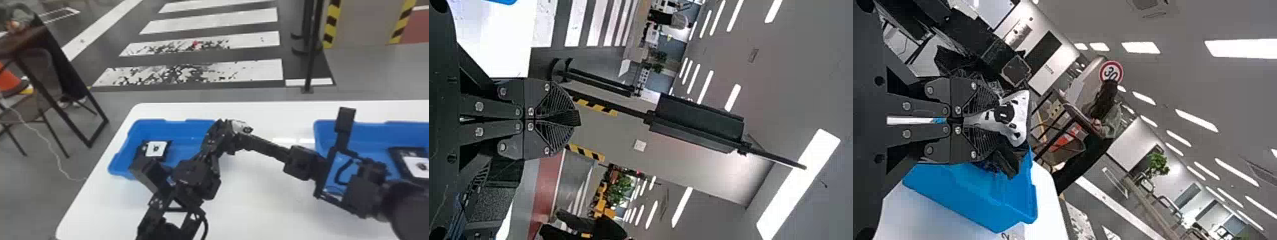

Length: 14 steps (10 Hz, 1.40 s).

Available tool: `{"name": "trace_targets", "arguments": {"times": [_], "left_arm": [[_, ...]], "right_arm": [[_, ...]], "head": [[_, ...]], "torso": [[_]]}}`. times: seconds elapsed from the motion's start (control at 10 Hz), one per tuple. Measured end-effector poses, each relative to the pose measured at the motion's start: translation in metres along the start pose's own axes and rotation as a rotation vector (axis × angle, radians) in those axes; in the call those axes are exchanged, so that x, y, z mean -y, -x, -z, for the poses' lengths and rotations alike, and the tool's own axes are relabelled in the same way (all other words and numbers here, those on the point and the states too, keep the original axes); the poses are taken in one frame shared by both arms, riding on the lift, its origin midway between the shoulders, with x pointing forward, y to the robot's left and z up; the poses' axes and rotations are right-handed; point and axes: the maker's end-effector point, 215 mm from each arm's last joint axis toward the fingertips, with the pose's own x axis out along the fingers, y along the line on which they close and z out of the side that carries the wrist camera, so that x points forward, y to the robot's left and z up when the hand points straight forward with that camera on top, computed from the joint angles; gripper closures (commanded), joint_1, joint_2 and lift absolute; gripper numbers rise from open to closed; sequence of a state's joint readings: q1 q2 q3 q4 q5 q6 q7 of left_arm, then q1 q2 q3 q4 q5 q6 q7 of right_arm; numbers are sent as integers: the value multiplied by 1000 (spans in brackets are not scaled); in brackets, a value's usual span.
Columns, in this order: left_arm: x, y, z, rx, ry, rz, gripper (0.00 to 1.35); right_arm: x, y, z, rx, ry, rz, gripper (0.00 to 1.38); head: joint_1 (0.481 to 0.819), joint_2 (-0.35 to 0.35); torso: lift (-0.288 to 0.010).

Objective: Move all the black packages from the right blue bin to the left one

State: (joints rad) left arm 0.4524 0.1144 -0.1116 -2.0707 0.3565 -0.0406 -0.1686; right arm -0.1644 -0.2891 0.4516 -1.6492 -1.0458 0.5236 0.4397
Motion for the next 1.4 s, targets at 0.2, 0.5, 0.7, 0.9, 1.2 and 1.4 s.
{"name": "trace_targets", "arguments": {"times": [0.2,0.5,0.7,0.9,1.2,1.4], "left_arm": [[1,0,-10,24,1,-3,1213],[-44,0,-24,47,-113,-113,1213],[-124,3,-8,-4,-314,-270,1213],[-197,9,5,-41,-513,-408,1075],[-217,18,29,-22,-292,-435,84],[-187,12,22,55,-156,-350,229]], "right_arm": [[3,-4,0,11,-22,-2,599],[14,0,8,23,-68,11,104],[23,12,5,53,-88,26,108],[33,27,-4,86,-90,45,108],[57,53,-28,118,11,125,108],[101,104,-65,100,216,353,111]], "head": [[695,250],[695,285],[695,327],[695,350],[695,350],[695,250]], "torso": [[-140],[-140],[-140],[-140],[-140],[-140]]}}
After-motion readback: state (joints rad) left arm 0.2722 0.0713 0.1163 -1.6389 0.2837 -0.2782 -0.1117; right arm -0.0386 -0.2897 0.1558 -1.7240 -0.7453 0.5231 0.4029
